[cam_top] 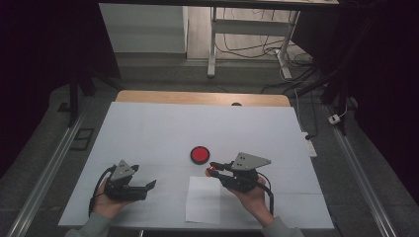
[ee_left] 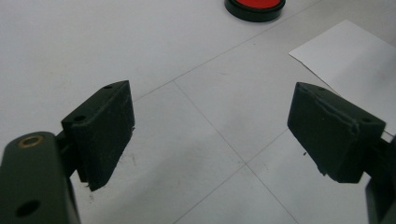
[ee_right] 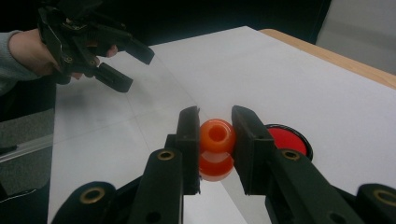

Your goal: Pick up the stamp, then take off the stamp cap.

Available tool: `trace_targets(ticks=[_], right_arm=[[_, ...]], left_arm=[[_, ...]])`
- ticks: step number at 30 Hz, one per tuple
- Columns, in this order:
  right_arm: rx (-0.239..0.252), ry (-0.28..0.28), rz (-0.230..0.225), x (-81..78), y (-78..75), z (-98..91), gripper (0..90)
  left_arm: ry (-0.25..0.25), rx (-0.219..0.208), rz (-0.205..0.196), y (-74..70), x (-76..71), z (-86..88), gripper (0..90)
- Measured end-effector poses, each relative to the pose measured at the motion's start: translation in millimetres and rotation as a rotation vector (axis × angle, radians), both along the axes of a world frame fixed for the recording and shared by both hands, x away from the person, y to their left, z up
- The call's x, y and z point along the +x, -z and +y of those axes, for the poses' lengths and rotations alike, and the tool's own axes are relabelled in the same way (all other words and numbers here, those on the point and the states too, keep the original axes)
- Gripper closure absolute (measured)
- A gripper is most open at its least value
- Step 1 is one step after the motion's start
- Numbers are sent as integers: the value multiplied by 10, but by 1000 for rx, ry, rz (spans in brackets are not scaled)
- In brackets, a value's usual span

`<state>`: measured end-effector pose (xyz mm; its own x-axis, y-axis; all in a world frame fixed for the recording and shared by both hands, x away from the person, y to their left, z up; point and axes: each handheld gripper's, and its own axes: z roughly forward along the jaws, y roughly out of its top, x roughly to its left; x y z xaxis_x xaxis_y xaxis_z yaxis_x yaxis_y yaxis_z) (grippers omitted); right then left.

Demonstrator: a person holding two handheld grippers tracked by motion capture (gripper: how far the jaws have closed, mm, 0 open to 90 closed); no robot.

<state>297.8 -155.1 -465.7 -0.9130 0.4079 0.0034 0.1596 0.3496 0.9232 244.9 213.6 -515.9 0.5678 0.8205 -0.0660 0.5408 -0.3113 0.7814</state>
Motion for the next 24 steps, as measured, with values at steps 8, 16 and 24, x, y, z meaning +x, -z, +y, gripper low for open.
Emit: trace_targets(ticks=[8, 16, 24], right_arm=[[1, 3, 4, 8, 6, -6, 721], [3, 4, 5, 13, 8, -1, 722], [6, 3, 3, 8, 6, 8, 722]], left_arm=[[6, 2, -9, -27, -9, -25, 154], [53, 5, -39, -135, 4, -180, 154], [99, 19, -55, -199, 20, -342, 154]])
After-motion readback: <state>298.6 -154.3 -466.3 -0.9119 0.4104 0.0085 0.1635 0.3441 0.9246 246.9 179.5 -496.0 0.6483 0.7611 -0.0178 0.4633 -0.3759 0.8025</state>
